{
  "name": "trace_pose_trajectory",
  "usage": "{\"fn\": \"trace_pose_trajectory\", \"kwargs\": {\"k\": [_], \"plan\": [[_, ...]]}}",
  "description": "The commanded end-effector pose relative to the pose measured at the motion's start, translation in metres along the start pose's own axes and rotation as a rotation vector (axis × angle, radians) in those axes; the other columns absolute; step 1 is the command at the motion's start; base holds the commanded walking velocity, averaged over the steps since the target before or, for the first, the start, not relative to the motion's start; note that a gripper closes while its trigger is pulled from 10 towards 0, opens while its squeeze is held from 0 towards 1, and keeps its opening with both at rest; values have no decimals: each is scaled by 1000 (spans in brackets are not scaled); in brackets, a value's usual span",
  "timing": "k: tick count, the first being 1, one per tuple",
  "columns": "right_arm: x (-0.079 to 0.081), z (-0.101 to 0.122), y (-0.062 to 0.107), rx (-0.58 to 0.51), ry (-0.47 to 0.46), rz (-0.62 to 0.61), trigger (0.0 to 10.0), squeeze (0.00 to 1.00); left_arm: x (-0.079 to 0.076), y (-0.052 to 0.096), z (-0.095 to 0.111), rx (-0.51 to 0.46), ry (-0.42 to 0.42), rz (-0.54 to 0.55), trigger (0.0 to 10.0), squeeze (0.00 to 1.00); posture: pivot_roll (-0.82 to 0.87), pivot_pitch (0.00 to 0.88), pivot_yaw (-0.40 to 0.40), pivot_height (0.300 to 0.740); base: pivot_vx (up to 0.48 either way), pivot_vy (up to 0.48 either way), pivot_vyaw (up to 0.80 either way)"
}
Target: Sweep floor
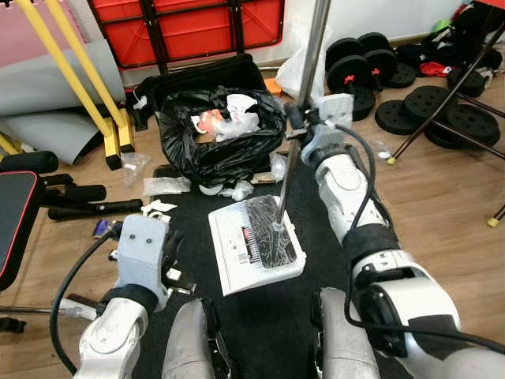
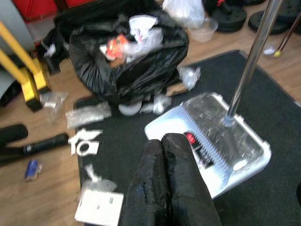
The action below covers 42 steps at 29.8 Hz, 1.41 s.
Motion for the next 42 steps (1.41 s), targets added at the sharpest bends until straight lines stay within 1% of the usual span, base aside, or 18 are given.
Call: {"fn": "trace_pose_trajectory", "kwargs": {"k": [1, 3, 7, 12, 14, 18, 27, 32, 34, 39, 40, 42], "plan": [[5, 17, -7, -84, -17, 3, 10000, 0, 5, 4, -3, 18, -11, 54, 10000, 0, 10, 181, 26, 525, 0, 0, 0], [5, 17, -7, -84, -17, 3, 10000, 0, 5, 4, -3, 18, -11, 54, 10000, 0, 10, 181, 26, 525, 0, 0, 0], [9, 16, -11, -70, -31, 12, 10000, 0, 5, 7, -1, 17, -29, 52, 10000, 0, 18, 192, 27, 500, 0, 0, 0], [13, 15, -13, -66, -43, 21, 10000, 0, 5, 12, 1, 18, -35, 55, 10000, 0, 41, 213, 29, 485, 0, 0, 0], [13, 15, -13, -66, -43, 21, 10000, 0, 5, 12, 1, 18, -35, 55, 10000, 0, 41, 213, 29, 485, 0, 0, 0], [17, 13, -13, -56, -44, 29, 10000, 0, 5, 17, 1, 23, -41, 59, 10000, 0, 51, 216, 29, 465, 0, 0, 0], [21, 15, -17, -64, -50, 35, 10000, 0, 4, 20, 1, 30, -45, 62, 10000, 0, 58, 215, 28, 435, 0, 0, 0], [23, 17, -18, -76, -48, 42, 10000, 0, 4, 21, 1, 31, -46, 63, 10000, 0, 60, 215, 26, 435, 0, 0, 0], [27, 20, -18, -97, -38, 57, 10000, 0, 3, 21, 2, 31, -46, 64, 10000, 0, 61, 216, 24, 435, 0, 0, 0], [30, 21, -19, -101, -36, 67, 10000, 0, 3, 21, 2, 30, -46, 65, 10000, 0, 58, 221, 25, 435, 0, 0, 0], [31, 19, -18, -93, -45, 73, 10000, 996, 3, 21, 2, 27, -45, 65, 10000, 0, 54, 223, 24, 435, 0, 0, 0], [31, 19, -18, -93, -45, 73, 10000, 996, 3, 21, 2, 27, -45, 65, 10000, 0, 54, 223, 24, 435, 0, 0, 0]]}}
Point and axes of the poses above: a point about 5 cm out from each wrist's last joint towards the gripper, its own y axis pointing back from the gripper into the wrist, its own z axis along the axis of the wrist's last joint, x = y × z, the point moved 2 cm from there along -y, pointing out of the wrist towards the gripper, and after that the axes turned 10 degrees about y, right-handed, at the moved point
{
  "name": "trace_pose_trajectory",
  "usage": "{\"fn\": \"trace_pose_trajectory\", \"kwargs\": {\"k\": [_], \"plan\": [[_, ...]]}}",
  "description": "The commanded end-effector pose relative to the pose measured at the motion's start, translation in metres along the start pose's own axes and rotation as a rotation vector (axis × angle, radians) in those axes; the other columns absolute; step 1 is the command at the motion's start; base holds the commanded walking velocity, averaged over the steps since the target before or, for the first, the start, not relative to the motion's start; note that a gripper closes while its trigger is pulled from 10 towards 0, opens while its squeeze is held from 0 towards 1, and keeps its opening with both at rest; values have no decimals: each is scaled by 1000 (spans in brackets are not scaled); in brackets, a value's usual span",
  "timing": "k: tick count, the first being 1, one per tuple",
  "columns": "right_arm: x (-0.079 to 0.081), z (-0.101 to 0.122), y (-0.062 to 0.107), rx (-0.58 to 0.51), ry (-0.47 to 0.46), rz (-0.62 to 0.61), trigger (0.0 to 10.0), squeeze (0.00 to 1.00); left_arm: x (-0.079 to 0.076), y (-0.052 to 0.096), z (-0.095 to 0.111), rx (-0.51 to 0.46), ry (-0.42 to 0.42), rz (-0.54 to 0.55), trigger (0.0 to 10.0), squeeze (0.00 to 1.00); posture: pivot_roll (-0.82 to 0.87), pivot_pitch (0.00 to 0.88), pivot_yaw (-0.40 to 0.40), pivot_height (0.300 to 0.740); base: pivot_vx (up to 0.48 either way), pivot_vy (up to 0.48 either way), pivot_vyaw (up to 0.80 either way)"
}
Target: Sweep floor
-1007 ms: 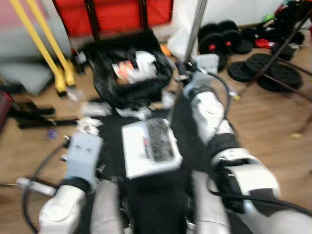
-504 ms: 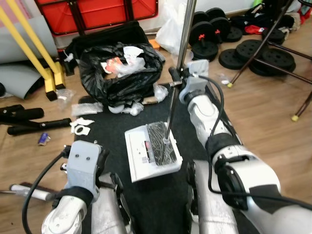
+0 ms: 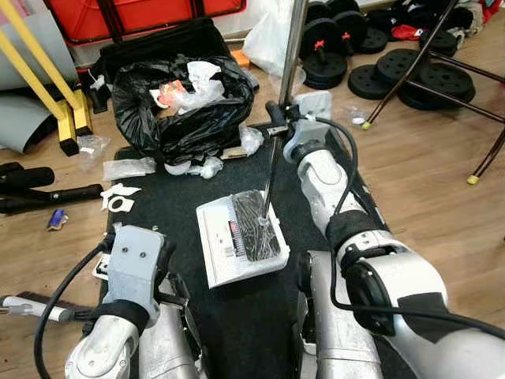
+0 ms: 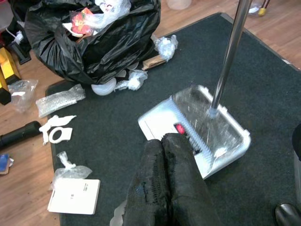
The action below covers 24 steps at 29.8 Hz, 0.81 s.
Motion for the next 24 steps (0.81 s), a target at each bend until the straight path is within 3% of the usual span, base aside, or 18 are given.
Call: {"fn": "trace_pose_trajectory", "kwargs": {"k": [1, 4, 9, 11, 12, 14, 15, 16, 17, 18, 19, 20, 21, 23, 24], "plan": [[5, -4, 3, 0, -28, 15, 10000, 1000, 3, 3, 0, 4, -10, 46, 10000, 0, 50, 220, 20, 435, 0, 0, 0], [2, -13, 9, 28, -30, 18, 10000, 1000, 2, 2, 0, -1, -11, 44, 10000, 0, 47, 217, 17, 435, 0, 0, 0], [-21, -56, 48, 162, -1, 47, 10000, 1000, 1, -1, 0, -9, -9, 45, 10000, 0, 20, 210, 9, 435, 0, 0, 0], [-21, -56, 48, 162, -1, 47, 10000, 1000, 1, -1, 0, -9, -9, 45, 10000, 0, 20, 210, 9, 435, 0, 0, 0], [-29, -66, 62, 198, 8, 51, 10000, 0, 1, -2, -1, -10, -8, 46, 10000, 0, 4, 203, 6, 435, 0, 0, 0], [-29, -66, 62, 198, 8, 51, 10000, 0, 1, -2, -1, -10, -8, 46, 10000, 0, 4, 203, 6, 435, 0, 0, 0], [-37, -74, 81, 224, 28, 72, 10000, 0, 2, -4, -2, -11, -6, 48, 10000, 0, -20, 188, 1, 435, 0, 0, 0], [-37, -74, 81, 224, 28, 72, 10000, 0, 2, -4, -2, -11, -6, 48, 10000, 0, -20, 188, 1, 435, 0, 0, 0], [-41, -79, 110, 259, 2, 125, 10000, 0, 4, -6, -3, -14, -1, 54, 10000, 0, -50, 169, 2, 440, 0, 0, 0], [-41, -79, 110, 259, 2, 125, 10000, 0, 4, -6, -3, -14, -1, 54, 10000, 0, -50, 169, 2, 440, 0, 0, 0], [-39, -75, 137, 266, -22, 171, 10000, 0, 6, -9, -5, -17, 5, 63, 10000, 0, -61, 158, 4, 445, 0, 0, 0], [-39, -75, 137, 266, -22, 171, 10000, 0, 6, -9, -5, -17, 5, 63, 10000, 0, -61, 158, 4, 445, 0, 0, 0], [-31, -67, 159, 266, -49, 213, 10000, 0, 10, -11, -8, -19, 26, 85, 10000, 0, -79, 135, 10, 450, 0, 0, 0], [-31, -67, 159, 266, -49, 213, 10000, 0, 10, -11, -8, -19, 26, 85, 10000, 0, -79, 135, 10, 450, 0, 0, 0], [-23, -60, 172, 267, -72, 224, 10000, 0, 13, -12, -12, -15, 45, 109, 10000, 0, -89, 116, 14, 455, 0, 0, 0]]}}
Point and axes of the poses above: a point about 5 cm out from each wrist's last joint towards the gripper, its own y axis pointing back from the gripper into the wrist, its own z axis along the axis of the wrist's last joint, x = y × z, the point moved 2 cm from there along -y, pointing out of the wrist towards the gripper, and after that the axes turned 10 degrees about y, right-handed, at the moved point
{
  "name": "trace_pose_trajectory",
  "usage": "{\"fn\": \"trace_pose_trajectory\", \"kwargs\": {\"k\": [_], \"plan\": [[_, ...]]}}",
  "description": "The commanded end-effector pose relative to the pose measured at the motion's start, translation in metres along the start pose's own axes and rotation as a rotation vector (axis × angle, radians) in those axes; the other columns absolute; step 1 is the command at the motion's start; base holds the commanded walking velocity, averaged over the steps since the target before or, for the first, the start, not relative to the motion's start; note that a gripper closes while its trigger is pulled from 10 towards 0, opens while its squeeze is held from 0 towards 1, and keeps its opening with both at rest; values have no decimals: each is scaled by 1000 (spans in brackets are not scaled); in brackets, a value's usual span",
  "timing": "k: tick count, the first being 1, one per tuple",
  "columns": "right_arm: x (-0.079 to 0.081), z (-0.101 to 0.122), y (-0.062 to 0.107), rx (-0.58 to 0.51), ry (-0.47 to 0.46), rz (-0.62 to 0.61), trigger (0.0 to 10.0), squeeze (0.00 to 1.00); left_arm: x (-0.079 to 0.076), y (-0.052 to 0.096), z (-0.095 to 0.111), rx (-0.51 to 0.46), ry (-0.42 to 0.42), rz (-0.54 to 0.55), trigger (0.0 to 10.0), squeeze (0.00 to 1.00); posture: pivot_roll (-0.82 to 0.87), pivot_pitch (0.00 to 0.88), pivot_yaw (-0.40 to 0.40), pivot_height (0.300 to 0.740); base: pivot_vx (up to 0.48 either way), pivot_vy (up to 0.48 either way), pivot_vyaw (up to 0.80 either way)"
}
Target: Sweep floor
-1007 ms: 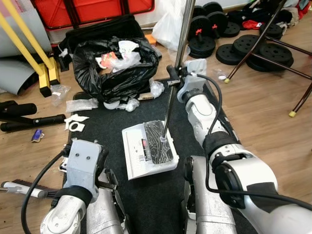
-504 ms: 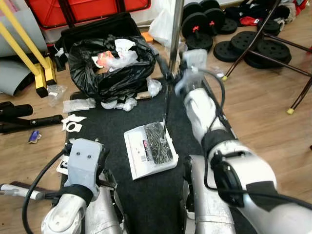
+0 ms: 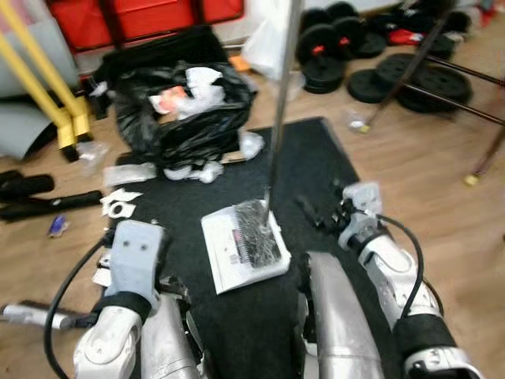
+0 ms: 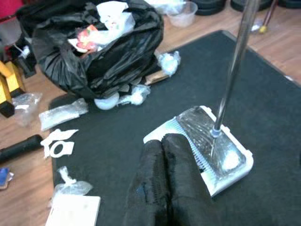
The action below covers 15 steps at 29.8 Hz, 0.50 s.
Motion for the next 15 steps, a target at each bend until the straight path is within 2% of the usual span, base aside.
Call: {"fn": "trace_pose_trajectory", "kwargs": {"k": [1, 5, 6, 8, 9, 11, 13, 14, 15], "plan": [[20, 13, 6, -39, -40, 43, 10000, 0, 12, 2, -13, 26, 12, 102, 10000, 0, -96, 90, 12, 460, 0, 0, 0], [26, 12, 12, -30, -24, 47, 10000, 0, 11, 4, -18, 36, 5, 107, 10000, 0, -100, 75, 10, 465, 0, 0, 0], [26, 4, 26, 1, 32, 43, 10000, 0, 5, 8, -27, 57, -16, 94, 10000, 0, -111, 44, 6, 475, 0, 0, 0], [26, 4, 26, 1, 32, 43, 10000, 0, 5, 8, -27, 57, -16, 94, 10000, 0, -111, 44, 6, 475, 0, 0, 0], [25, 0, 34, 24, 28, 31, 10000, 0, 2, 11, -31, 67, -30, 92, 10000, 0, -111, 44, 6, 480, 0, 0, 0], [26, -3, 40, 44, 19, 21, 10000, 0, 3, 12, -35, 72, -23, 112, 10000, 0, -119, 24, 4, 485, 0, 0, 0], [26, -3, 40, 44, 19, 21, 10000, 0, 3, 12, -35, 72, -23, 112, 10000, 0, -119, 24, 4, 485, 0, 0, 0], [26, -2, 45, 86, -4, 2, 10000, 0, 8, 12, -40, 73, -28, 176, 10000, 0, -125, 0, 6, 495, 0, 0, 0], [26, -2, 45, 86, -4, 2, 10000, 0, 8, 12, -40, 73, -28, 176, 10000, 0, -125, 0, 6, 495, 0, 0, 0]]}}
Point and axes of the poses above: a point about 5 cm out from each wrist's last joint towards the gripper, its own y axis pointing back from the gripper into the wrist, its own z axis along the axis of the wrist's last joint, x = y × z, the point moved 2 cm from there along -y, pointing out of the wrist towards the gripper, and after that the axes turned 10 degrees about y, right-handed, at the moved point
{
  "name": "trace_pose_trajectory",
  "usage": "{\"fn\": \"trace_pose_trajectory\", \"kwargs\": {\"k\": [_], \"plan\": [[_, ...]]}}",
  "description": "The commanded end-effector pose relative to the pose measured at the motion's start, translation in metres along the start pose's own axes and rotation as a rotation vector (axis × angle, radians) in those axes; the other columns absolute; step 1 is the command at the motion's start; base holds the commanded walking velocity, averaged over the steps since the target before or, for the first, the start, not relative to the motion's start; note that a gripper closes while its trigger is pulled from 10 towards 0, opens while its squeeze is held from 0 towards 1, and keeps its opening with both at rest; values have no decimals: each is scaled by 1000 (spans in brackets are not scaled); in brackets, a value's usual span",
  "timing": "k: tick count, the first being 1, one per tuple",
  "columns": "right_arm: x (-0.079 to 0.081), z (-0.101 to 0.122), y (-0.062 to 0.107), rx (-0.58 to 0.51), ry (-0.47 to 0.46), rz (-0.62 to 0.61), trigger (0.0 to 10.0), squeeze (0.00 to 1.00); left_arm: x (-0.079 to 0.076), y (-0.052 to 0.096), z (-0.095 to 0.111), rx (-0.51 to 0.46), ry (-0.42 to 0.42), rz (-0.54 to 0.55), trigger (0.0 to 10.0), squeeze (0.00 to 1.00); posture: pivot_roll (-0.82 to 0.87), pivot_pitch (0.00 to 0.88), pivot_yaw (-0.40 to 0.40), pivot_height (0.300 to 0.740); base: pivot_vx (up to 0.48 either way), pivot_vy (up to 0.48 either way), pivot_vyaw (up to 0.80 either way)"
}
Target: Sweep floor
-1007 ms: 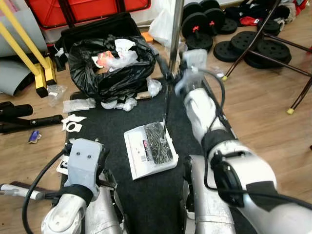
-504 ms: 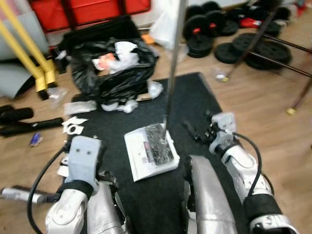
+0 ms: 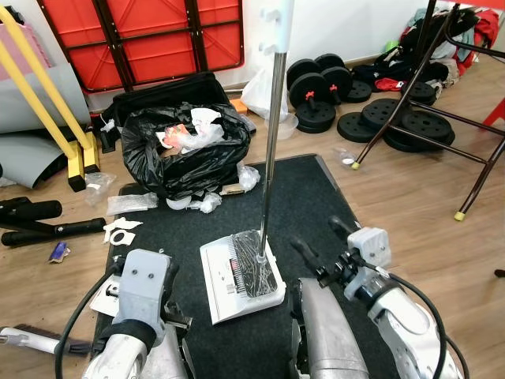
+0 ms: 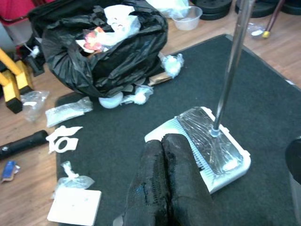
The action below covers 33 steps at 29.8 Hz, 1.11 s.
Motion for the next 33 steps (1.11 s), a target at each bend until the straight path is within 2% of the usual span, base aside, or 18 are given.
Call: {"fn": "trace_pose_trajectory", "kwargs": {"k": [1, 5, 8, 12, 13, 20, 33], "plan": [[-1, 3, 1, 10, -4, -9, 10000, 0, 15, 1, -4, -13, -12, 191, 10000, 0, -125, 0, 6, 500, 0, 0, 0], [0, 4, -1, 25, -13, -7, 10000, 0, 19, -1, -9, -8, -5, 225, 10000, 0, -123, 0, 6, 510, 0, 0, 0], [-2, 4, -2, 39, -15, -22, 10000, 0, 21, -3, -17, 6, 61, 228, 10000, 0, -131, 0, 8, 520, 0, 0, 0], [-3, 4, -2, 43, -14, -31, 10000, 0, 21, -4, -20, 8, 87, 225, 10000, 0, -131, 0, 8, 525, 0, 0, 0], [-5, 1, -1, 54, -10, -42, 10000, 0, 22, -6, -23, 3, 119, 225, 10000, 0, -139, 0, -18, 530, 0, 0, 0], [-10, -5, 0, 91, 2, -51, 10000, 0, 21, -10, -29, -15, 175, 238, 10000, 0, -133, 0, -68, 545, 0, 0, 0], [-16, -7, -1, 116, 5, -52, 10000, 0, 22, -8, -35, -11, 174, 261, 10000, 0, -126, 0, -87, 575, 0, 0, 0]]}}
Point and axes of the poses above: a point about 5 cm out from each wrist's last joint towards the gripper, its own y axis pointing back from the gripper into the wrist, its own z axis along the axis of the wrist's last joint, x = y × z, the point moved 2 cm from there along -y, pointing out of the wrist towards the gripper, and after that the axes turned 10 degrees about y, right-handed, at the moved point
